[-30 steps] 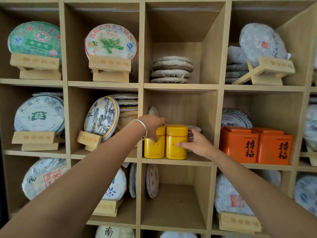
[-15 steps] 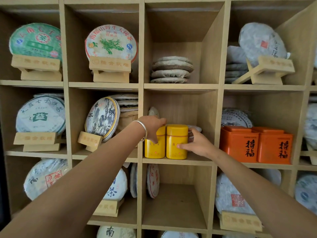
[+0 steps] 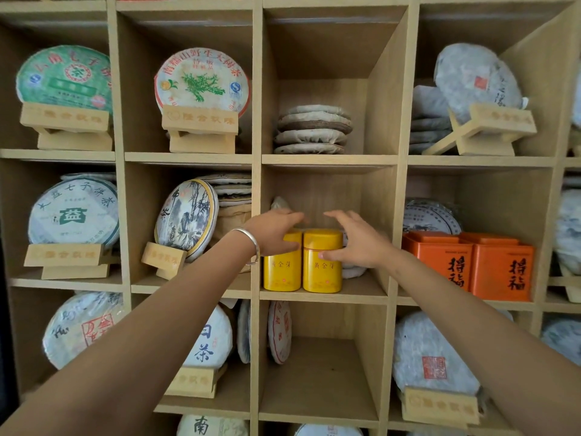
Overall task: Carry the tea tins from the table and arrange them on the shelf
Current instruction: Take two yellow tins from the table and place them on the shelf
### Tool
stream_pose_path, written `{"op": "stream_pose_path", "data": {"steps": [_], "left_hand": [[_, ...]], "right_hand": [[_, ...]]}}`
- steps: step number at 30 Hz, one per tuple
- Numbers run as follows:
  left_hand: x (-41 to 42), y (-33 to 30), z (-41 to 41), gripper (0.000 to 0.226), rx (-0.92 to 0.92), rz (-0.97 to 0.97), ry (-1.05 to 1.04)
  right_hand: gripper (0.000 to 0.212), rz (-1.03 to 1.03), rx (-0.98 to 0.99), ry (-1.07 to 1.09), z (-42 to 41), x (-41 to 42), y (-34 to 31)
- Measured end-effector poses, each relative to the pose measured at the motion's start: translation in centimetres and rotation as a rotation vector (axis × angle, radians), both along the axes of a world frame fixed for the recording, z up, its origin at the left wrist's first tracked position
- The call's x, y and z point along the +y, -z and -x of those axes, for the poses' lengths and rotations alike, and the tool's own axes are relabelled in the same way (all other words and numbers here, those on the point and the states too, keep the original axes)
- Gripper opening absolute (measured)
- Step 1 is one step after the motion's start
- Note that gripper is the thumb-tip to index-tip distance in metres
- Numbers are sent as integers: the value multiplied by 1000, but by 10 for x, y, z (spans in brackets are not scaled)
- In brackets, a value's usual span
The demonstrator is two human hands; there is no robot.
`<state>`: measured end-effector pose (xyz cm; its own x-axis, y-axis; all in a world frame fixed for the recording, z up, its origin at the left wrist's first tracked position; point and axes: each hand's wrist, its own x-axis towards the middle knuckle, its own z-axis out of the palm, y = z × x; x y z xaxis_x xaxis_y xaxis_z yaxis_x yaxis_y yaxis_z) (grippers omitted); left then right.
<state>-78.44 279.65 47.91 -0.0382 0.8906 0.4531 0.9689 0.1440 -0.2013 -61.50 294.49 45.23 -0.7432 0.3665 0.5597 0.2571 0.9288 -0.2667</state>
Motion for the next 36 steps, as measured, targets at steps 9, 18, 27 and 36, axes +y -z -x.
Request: {"op": "stream_pose_path", "data": {"steps": [9,18,27,36], "left_hand": [[1,3,-5,51,65,5,-22],[1,5,-7,51,73,-15,-46],[-2,3,-10,66,99,40,-77],[-2,-22,-17,56,-57,15,9]], "right_hand": [[73,-58,-97,13,6,1,4],[74,-73,-87,32,8,-3,6],[75,-68,-91,45,9,-5,6],[81,-96,-148,57,7,-7,-12]]}}
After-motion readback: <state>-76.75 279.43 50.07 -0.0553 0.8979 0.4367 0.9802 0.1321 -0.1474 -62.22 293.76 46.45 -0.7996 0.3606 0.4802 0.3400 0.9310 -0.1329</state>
